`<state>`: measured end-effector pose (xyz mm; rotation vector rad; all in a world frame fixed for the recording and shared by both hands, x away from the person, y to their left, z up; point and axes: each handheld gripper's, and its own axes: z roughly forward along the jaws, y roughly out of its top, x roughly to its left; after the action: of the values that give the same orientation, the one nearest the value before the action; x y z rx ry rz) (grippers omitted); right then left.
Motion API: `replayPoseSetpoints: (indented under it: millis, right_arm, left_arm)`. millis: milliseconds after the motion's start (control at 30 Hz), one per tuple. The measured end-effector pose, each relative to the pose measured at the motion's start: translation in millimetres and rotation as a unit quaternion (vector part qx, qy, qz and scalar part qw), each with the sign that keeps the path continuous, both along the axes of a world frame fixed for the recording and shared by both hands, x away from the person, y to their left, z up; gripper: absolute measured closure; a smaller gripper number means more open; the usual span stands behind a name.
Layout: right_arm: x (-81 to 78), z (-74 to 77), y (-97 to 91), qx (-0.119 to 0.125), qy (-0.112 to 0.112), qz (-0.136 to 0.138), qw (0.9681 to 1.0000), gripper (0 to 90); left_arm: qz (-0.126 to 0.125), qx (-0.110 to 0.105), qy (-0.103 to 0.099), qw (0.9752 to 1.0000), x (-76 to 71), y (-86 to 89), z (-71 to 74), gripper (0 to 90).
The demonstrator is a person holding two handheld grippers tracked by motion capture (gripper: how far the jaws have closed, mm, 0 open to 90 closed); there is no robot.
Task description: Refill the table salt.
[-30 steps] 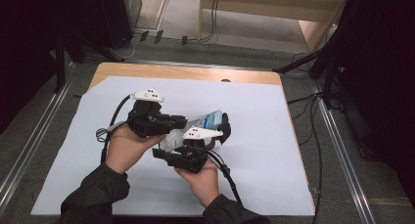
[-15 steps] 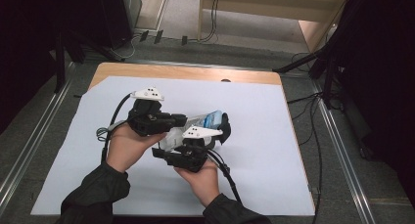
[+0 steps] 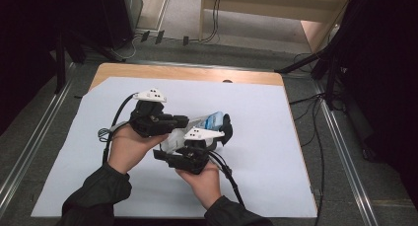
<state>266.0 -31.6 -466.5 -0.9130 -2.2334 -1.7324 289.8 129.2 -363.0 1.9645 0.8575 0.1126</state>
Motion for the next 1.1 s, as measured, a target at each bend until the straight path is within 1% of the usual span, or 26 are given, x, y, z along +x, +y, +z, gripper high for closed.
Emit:
replayPoseSetpoints:
  millis: [100, 600, 967, 1100]
  right_arm:
    - [0.5, 0.4, 0.3, 0.002, 0.0, -0.001, 1.0, 63.7]
    - [0.8, -0.5, -1.1, 0.003, 0.002, 0.0, 1.0, 63.2]
    - [-1.4, -2.0, -0.6, 0.005, -0.002, -0.002, 1.0, 64.8]
    - [-1.3, -2.4, -0.4, 0.007, 0.003, -0.001, 1.0, 64.7]
  left_arm:
    - [0.001, -0.003, 0.001, 1.0, 0.4, 0.0, 0.1, 84.9]
    - [0.001, 0.004, 0.001, 1.0, 1.9, -1.1, -0.1, 85.1]
    - [0.0, 0.007, 0.002, 1.0, 1.6, 0.0, 1.1, 87.8]
    - [0.003, 0.007, 0.001, 1.0, 1.4, 0.0, 1.5, 88.1]
